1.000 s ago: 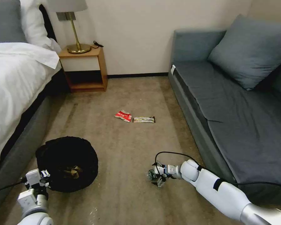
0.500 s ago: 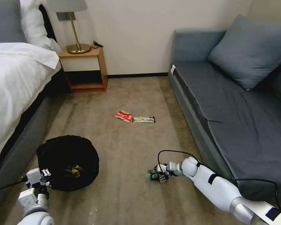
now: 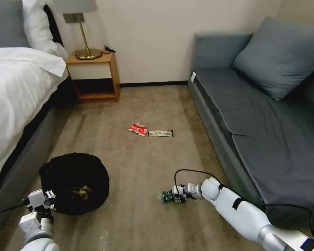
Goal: Pick up the trash bin, then pick up the garbage on the floor and place it into the trash bin.
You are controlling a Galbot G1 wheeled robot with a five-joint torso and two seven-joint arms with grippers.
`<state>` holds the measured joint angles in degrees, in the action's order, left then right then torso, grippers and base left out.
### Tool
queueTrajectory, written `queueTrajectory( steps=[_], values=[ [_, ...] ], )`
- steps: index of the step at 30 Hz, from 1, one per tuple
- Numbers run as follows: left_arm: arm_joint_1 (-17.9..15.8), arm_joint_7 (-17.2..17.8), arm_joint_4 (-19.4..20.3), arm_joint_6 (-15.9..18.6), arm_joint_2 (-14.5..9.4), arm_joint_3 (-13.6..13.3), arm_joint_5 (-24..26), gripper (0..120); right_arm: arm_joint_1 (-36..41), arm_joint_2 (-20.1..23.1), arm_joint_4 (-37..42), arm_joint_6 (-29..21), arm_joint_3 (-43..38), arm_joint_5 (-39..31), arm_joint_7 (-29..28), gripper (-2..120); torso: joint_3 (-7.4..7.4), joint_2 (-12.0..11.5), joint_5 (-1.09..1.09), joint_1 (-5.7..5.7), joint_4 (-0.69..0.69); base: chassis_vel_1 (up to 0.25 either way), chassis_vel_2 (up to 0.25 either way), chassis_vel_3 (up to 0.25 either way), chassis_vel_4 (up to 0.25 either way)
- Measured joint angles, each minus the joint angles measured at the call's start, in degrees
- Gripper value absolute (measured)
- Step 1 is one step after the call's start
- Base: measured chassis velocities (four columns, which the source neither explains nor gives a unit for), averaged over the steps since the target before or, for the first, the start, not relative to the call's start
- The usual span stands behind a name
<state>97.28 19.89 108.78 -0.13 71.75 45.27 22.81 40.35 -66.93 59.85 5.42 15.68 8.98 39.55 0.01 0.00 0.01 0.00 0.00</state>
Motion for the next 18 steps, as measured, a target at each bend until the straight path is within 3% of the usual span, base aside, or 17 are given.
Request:
queueTrajectory(
  steps=[7,14,18],
  values=[
    [0.3,-0.1,0.4,-0.2,0.0,0.0,0.1,3,1.1,0.1,9.1,-2.0,-0.8,-5.9,-1.8,30,0.0,0.0,-0.02,0.0,0.0,0.0,0.0,0.0,0.0],
    [0.5,-0.3,1.1,-0.3,0.2,-0.2,-0.1,3,2.9,-4.2,19.1,-4.1,1.2,-18.6,-13.2,30,-0.01,0.0,-0.02,0.0,0.0,0.0,0.0,0.0,0.0],
    [0.4,-0.3,1.7,-0.2,0.8,-0.8,-0.9,3,1.9,-7.3,25.6,-6.6,7.0,-29.8,-20.4,30,-0.01,0.0,-0.03,0.0,0.0,0.0,0.0,0.0,0.0]
  ],
)
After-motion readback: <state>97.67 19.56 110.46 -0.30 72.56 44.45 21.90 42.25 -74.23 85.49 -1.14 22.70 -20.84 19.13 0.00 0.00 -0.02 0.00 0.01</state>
